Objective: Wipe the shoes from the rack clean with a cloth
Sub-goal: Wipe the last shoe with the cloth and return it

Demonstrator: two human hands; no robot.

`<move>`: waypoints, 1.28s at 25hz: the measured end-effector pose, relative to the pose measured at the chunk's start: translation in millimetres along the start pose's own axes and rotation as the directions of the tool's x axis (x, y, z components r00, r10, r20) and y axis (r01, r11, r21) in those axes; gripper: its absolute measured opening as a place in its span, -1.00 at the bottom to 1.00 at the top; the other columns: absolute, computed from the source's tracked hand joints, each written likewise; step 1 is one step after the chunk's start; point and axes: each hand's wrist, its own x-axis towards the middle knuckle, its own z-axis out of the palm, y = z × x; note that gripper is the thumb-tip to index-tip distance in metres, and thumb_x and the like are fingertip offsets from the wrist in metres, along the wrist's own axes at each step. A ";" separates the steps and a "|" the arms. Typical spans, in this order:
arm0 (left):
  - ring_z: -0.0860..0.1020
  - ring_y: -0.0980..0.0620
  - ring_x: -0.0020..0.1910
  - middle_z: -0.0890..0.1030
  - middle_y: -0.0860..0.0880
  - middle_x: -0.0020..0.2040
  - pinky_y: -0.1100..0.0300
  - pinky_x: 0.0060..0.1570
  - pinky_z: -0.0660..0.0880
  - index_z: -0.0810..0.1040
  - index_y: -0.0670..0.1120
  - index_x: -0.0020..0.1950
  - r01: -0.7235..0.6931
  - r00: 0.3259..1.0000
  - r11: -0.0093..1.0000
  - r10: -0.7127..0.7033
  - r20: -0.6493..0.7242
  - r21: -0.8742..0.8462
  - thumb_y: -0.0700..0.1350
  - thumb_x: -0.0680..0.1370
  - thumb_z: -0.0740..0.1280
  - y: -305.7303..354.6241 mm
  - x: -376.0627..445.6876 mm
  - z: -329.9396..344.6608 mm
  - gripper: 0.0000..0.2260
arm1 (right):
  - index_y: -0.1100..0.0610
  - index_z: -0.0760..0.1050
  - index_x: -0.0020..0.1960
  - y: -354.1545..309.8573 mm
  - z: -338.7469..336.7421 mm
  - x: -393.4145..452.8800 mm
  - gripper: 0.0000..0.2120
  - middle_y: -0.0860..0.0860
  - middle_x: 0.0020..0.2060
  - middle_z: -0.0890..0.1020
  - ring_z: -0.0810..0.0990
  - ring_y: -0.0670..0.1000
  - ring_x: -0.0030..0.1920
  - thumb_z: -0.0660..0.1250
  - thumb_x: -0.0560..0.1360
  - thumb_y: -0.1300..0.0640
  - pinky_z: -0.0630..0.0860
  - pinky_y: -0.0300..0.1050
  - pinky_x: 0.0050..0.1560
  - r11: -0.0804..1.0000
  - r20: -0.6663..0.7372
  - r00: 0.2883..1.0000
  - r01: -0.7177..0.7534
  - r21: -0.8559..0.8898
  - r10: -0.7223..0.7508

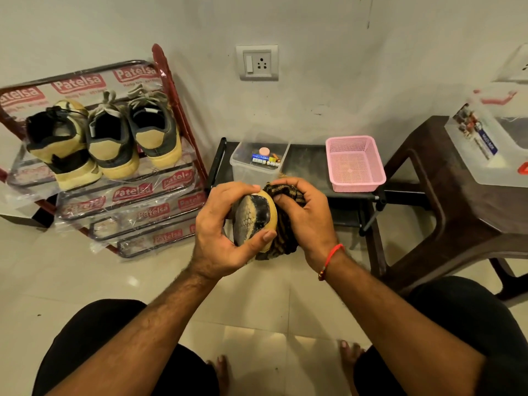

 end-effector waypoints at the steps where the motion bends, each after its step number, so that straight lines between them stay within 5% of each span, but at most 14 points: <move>1: 0.56 -0.20 0.15 0.55 -0.13 0.18 -0.11 0.09 0.57 0.47 -0.17 0.29 -0.007 1.000 1.000 0.007 0.012 -0.006 0.23 0.53 0.40 0.2 -0.3 0.3 -0.45 | 0.13 0.63 0.08 0.1 -1.2 1.1 -0.81 0.00 0.00 0.69 0.66 0.00 0.08 0.34 0.52 0.31 0.60 0.12 0.16 1.000 0.010 1.000 -0.002 -0.006 0.002; 8: 0.57 -0.23 0.12 0.52 -0.13 0.17 -0.15 -0.01 0.61 0.44 -0.16 0.28 -0.001 0.998 0.997 0.006 0.063 -0.080 0.22 0.50 0.43 -2.1 -1.8 -2.6 -0.44 | 0.18 0.62 0.10 -13.3 -9.4 1.8 -0.81 0.02 0.04 0.67 0.64 -0.01 0.11 0.33 0.53 0.32 0.60 0.04 0.17 0.994 0.124 0.989 0.086 -0.071 -0.077; 11: 0.56 -0.05 0.07 0.51 -0.14 0.11 0.06 0.01 0.56 0.43 -0.14 0.28 0.056 0.997 0.992 -0.062 -0.048 -0.113 0.22 0.53 0.40 -2.1 2.5 -10.7 -0.48 | 0.21 0.59 0.11 -19.7 -3.4 -17.8 -0.81 0.06 0.06 0.63 0.61 0.05 0.13 0.32 0.53 0.32 0.58 -0.06 0.16 0.972 0.145 0.964 0.230 -0.037 -0.223; 17: 0.55 -0.01 0.04 0.51 -0.21 0.08 0.11 0.04 0.51 0.38 -0.18 0.32 0.252 0.873 0.921 -0.349 -0.340 -0.296 0.09 0.58 0.34 -7.3 12.0 -24.9 -0.54 | 0.18 0.63 0.05 25.2 16.0 -44.0 -0.74 0.05 0.10 0.57 0.54 0.03 0.18 0.34 0.41 0.38 0.49 -0.10 0.24 0.802 0.267 0.883 0.463 -0.377 -0.385; 22: 0.58 0.02 0.05 0.55 -0.10 0.08 0.09 0.05 0.52 0.39 -0.16 0.33 0.279 0.822 0.912 -0.389 -0.415 -0.302 0.04 0.59 0.32 -16.3 11.7 -39.6 -0.59 | 0.14 0.62 0.06 41.3 11.8 -32.2 -0.72 -0.01 0.09 0.55 0.54 0.01 0.15 0.35 0.41 0.37 0.52 0.03 0.19 0.794 0.263 0.925 0.371 -0.481 -0.274; 27: 0.55 0.00 -0.04 0.55 -0.11 0.03 0.08 -0.06 0.52 0.45 -0.03 0.28 0.332 0.782 0.849 -0.491 -0.385 -0.410 0.10 0.54 0.36 -8.2 8.7 -19.4 -0.62 | 0.19 0.62 0.10 7.3 37.9 -44.8 -0.73 0.08 0.14 0.56 0.52 0.03 0.25 0.37 0.43 0.38 0.45 -0.10 0.32 0.805 0.187 0.878 0.479 -0.350 -0.442; 32: 0.62 0.12 -0.02 0.61 0.04 0.02 0.19 -0.03 0.56 0.46 0.00 0.27 0.371 0.674 0.797 -0.584 -0.453 -0.477 0.13 0.51 0.37 -15.8 13.8 -26.7 -0.61 | 0.12 0.62 0.03 47.0 7.5 -20.9 -0.73 -0.03 0.05 0.57 0.56 -0.08 0.13 0.35 0.44 0.41 0.53 0.05 0.20 0.872 -0.036 0.979 0.162 -0.462 -0.201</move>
